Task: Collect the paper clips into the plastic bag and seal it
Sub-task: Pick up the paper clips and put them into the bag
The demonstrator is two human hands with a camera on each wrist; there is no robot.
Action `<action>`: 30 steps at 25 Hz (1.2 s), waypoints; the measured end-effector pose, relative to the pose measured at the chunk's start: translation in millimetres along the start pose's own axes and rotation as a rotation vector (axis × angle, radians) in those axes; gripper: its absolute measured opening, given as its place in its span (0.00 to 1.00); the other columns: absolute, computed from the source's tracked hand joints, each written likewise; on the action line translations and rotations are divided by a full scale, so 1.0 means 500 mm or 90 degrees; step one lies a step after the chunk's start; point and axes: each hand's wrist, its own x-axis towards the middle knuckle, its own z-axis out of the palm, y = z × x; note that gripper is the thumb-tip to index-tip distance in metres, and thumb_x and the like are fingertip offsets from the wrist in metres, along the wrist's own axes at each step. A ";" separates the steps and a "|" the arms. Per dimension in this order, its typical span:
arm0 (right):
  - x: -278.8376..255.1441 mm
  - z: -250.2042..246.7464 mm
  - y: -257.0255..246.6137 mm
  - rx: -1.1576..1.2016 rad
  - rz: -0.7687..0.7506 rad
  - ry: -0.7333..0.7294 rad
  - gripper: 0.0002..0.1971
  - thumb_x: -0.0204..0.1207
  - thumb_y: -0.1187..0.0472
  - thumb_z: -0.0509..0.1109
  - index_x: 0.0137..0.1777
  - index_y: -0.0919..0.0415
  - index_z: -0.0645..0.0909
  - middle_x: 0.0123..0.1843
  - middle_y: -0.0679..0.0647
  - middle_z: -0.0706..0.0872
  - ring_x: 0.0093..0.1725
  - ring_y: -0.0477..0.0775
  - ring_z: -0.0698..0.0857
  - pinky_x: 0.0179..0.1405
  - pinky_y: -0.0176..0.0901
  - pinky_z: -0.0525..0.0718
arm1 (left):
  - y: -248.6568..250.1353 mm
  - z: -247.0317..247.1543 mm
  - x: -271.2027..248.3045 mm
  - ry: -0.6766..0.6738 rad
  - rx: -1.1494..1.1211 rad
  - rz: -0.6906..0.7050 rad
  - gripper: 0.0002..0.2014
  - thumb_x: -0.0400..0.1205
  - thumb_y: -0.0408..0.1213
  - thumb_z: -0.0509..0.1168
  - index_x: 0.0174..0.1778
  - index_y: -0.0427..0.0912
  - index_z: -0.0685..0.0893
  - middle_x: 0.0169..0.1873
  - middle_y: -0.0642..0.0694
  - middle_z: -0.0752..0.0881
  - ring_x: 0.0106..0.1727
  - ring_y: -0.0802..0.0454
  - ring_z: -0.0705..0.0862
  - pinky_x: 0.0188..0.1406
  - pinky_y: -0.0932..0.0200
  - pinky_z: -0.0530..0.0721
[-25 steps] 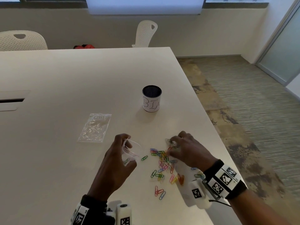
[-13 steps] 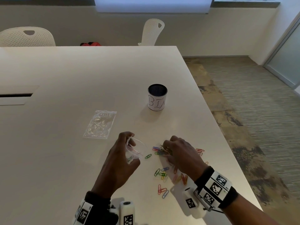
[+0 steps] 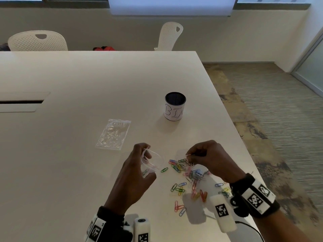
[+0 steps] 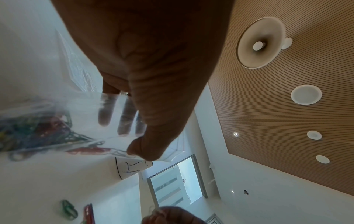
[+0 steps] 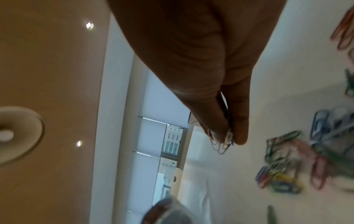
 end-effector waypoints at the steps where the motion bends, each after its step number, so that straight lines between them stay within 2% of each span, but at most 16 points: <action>1: -0.005 -0.004 -0.012 0.071 0.006 -0.006 0.05 0.74 0.67 0.82 0.49 0.61 0.94 0.41 0.55 0.96 0.44 0.50 0.95 0.51 0.36 0.92 | 0.000 0.001 0.000 -0.001 0.000 0.002 0.35 0.75 0.31 0.77 0.73 0.58 0.68 0.55 0.64 0.80 0.58 0.60 0.84 0.45 0.66 0.87; 3: -0.014 -0.001 -0.041 0.180 0.000 -0.018 0.05 0.75 0.67 0.81 0.50 0.63 0.93 0.43 0.59 0.96 0.46 0.56 0.96 0.54 0.44 0.93 | 0.001 0.002 0.000 -0.001 -0.001 0.004 0.35 0.75 0.31 0.76 0.74 0.58 0.69 0.56 0.63 0.80 0.58 0.60 0.84 0.46 0.64 0.88; 6: -0.025 0.023 -0.088 0.237 -0.041 -0.031 0.07 0.74 0.67 0.81 0.51 0.62 0.93 0.45 0.58 0.96 0.47 0.56 0.96 0.55 0.44 0.93 | 0.004 0.003 0.000 -0.003 -0.007 0.006 0.35 0.75 0.31 0.76 0.73 0.59 0.69 0.55 0.64 0.80 0.58 0.61 0.84 0.47 0.66 0.87; 10: -0.033 0.080 -0.132 0.116 -0.158 -0.032 0.07 0.75 0.64 0.81 0.52 0.58 0.93 0.45 0.51 0.96 0.46 0.46 0.95 0.56 0.38 0.92 | 0.007 0.002 -0.001 -0.014 -0.017 -0.004 0.34 0.76 0.31 0.76 0.71 0.60 0.68 0.55 0.64 0.80 0.52 0.58 0.86 0.42 0.59 0.91; 12: -0.030 0.108 -0.142 0.044 -0.218 -0.019 0.07 0.75 0.63 0.82 0.53 0.57 0.93 0.45 0.47 0.96 0.45 0.42 0.94 0.54 0.38 0.93 | 0.008 0.002 -0.002 -0.019 -0.022 -0.015 0.34 0.76 0.30 0.76 0.71 0.60 0.67 0.57 0.62 0.82 0.50 0.54 0.88 0.39 0.59 0.92; 14: -0.026 0.124 -0.144 0.020 -0.247 -0.022 0.09 0.76 0.64 0.81 0.55 0.55 0.93 0.49 0.47 0.96 0.47 0.39 0.94 0.53 0.39 0.93 | 0.008 0.002 -0.003 -0.019 -0.020 -0.017 0.35 0.77 0.30 0.77 0.70 0.61 0.66 0.58 0.59 0.83 0.51 0.52 0.89 0.42 0.56 0.93; 17: -0.023 0.125 -0.148 0.021 -0.247 -0.028 0.09 0.76 0.65 0.81 0.55 0.55 0.93 0.50 0.46 0.96 0.48 0.38 0.94 0.55 0.36 0.92 | 0.005 0.000 -0.005 -0.008 -0.018 -0.007 0.33 0.76 0.30 0.77 0.68 0.62 0.67 0.56 0.60 0.83 0.50 0.54 0.89 0.43 0.54 0.94; 21: -0.020 0.100 -0.145 -0.006 -0.258 0.028 0.07 0.77 0.66 0.80 0.52 0.56 0.94 0.45 0.44 0.96 0.44 0.37 0.93 0.51 0.27 0.89 | 0.001 -0.001 -0.005 0.003 -0.006 0.003 0.33 0.76 0.32 0.76 0.71 0.59 0.68 0.55 0.64 0.80 0.56 0.61 0.84 0.45 0.67 0.88; 25: 0.013 0.072 -0.101 -0.017 -0.222 0.077 0.07 0.77 0.68 0.79 0.50 0.56 0.93 0.42 0.45 0.95 0.42 0.39 0.93 0.48 0.29 0.90 | -0.003 -0.004 -0.006 0.012 0.002 0.005 0.35 0.76 0.33 0.77 0.73 0.59 0.67 0.55 0.65 0.80 0.59 0.64 0.82 0.49 0.71 0.85; 27: 0.029 0.073 -0.071 -0.091 -0.219 0.053 0.05 0.78 0.64 0.79 0.51 0.54 0.92 0.45 0.44 0.94 0.44 0.39 0.91 0.48 0.31 0.90 | -0.004 -0.006 -0.006 0.019 0.002 0.006 0.36 0.75 0.32 0.77 0.73 0.59 0.68 0.55 0.63 0.81 0.59 0.63 0.83 0.50 0.68 0.86; 30: 0.035 0.104 -0.035 -0.224 -0.218 -0.065 0.07 0.79 0.57 0.78 0.55 0.52 0.91 0.57 0.46 0.91 0.51 0.38 0.86 0.52 0.29 0.84 | -0.002 -0.007 -0.005 0.021 0.004 0.005 0.36 0.74 0.31 0.77 0.73 0.59 0.69 0.55 0.63 0.81 0.58 0.64 0.83 0.50 0.68 0.86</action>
